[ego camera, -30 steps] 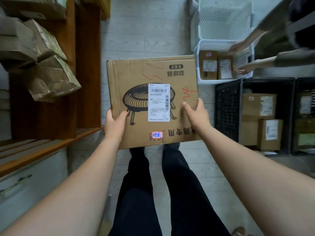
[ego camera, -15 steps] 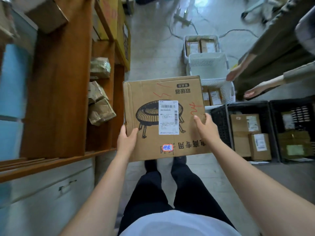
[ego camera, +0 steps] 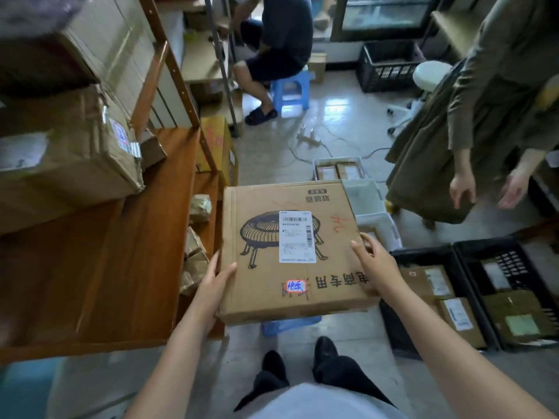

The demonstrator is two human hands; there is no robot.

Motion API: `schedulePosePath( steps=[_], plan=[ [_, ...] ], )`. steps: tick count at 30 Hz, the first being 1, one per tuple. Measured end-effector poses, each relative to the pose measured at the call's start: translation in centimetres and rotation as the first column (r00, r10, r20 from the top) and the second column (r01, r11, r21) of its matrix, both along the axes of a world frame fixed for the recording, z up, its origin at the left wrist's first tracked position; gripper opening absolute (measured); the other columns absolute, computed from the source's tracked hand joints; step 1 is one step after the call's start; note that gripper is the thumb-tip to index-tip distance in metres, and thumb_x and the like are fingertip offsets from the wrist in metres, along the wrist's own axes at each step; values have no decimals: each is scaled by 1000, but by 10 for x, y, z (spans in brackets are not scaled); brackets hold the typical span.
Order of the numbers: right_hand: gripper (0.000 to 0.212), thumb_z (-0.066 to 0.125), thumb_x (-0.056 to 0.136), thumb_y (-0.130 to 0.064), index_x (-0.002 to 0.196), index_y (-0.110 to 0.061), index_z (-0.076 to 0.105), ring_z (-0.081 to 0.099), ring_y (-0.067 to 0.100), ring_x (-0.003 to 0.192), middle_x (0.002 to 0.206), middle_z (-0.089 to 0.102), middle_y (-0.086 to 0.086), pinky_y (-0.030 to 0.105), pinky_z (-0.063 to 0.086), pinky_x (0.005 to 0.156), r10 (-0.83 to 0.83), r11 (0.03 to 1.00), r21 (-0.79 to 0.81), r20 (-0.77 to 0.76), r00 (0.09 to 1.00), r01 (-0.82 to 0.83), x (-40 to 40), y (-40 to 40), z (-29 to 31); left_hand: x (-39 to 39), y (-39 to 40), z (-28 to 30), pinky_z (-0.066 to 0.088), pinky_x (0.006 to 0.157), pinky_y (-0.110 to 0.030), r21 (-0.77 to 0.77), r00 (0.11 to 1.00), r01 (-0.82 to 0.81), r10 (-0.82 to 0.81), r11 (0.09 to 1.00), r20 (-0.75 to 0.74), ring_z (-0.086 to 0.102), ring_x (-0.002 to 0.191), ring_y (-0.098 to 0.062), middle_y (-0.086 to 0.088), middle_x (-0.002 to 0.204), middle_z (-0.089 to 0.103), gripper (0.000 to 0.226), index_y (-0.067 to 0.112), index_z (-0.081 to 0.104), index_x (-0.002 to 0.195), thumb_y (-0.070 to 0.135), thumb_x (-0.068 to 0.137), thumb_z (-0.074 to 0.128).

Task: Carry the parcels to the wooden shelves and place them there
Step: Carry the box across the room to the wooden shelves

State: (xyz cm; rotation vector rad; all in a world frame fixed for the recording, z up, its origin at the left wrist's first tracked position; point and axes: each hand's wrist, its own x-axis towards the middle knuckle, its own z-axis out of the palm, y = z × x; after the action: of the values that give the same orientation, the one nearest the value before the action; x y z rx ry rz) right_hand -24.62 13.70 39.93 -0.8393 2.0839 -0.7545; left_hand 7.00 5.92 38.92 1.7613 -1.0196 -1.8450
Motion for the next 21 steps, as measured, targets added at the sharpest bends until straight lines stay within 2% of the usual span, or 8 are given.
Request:
schedulePosePath(
  steps=[3, 7, 12, 15, 19, 21],
  plan=[
    [51, 50, 97, -42, 143, -21, 45, 56, 20, 114, 134, 60, 6, 34, 44, 87, -22, 998, -65, 33, 999, 24, -2, -8, 9, -2, -12, 8, 55, 93, -47, -45, 995, -29, 24, 999, -96, 65, 112, -29, -9, 139, 57, 71, 40, 22, 157, 42, 96, 59],
    [52, 53, 96, -39, 145, -25, 42, 58, 24, 117, 135, 57, 6, 48, 52, 93, -84, 983, -146, 194, 977, 114, -15, -20, 16, -13, -30, 17, 57, 92, -49, -106, 981, -64, 43, 992, -187, 67, 115, -31, -10, 135, 62, 68, 42, 26, 155, 37, 97, 59],
    [49, 55, 96, -33, 144, -34, 42, 61, 22, 112, 137, 56, 1, 38, 58, 76, -90, 960, -218, 351, 932, 174, -54, -36, 14, -45, -52, 24, 58, 89, -50, -143, 965, -91, 52, 986, -257, 68, 115, -33, -11, 132, 65, 64, 43, 31, 153, 32, 97, 59],
    [52, 55, 97, -29, 147, -31, 40, 65, 20, 109, 136, 57, -1, 27, 57, 68, -76, 953, -235, 417, 906, 189, -88, -51, 13, -78, -67, 21, 58, 88, -48, -136, 960, -107, 67, 985, -271, 67, 116, -32, -10, 134, 63, 63, 43, 34, 151, 31, 96, 60],
    [51, 54, 98, -25, 147, -31, 40, 66, 23, 109, 137, 57, -2, 31, 58, 72, -65, 945, -248, 495, 866, 212, -149, -79, 11, -140, -95, 14, 55, 96, -55, -145, 963, -113, 72, 983, -259, 65, 120, -33, -9, 139, 60, 68, 47, 38, 148, 40, 87, 68],
    [50, 53, 99, -24, 147, -30, 40, 68, 21, 103, 136, 58, -2, 28, 58, 67, -55, 948, -246, 492, 869, 200, -187, -97, 13, -179, -111, 12, 54, 97, -55, -158, 961, -129, 84, 979, -263, 64, 121, -33, -9, 139, 60, 69, 45, 41, 147, 40, 85, 69]
  ],
)
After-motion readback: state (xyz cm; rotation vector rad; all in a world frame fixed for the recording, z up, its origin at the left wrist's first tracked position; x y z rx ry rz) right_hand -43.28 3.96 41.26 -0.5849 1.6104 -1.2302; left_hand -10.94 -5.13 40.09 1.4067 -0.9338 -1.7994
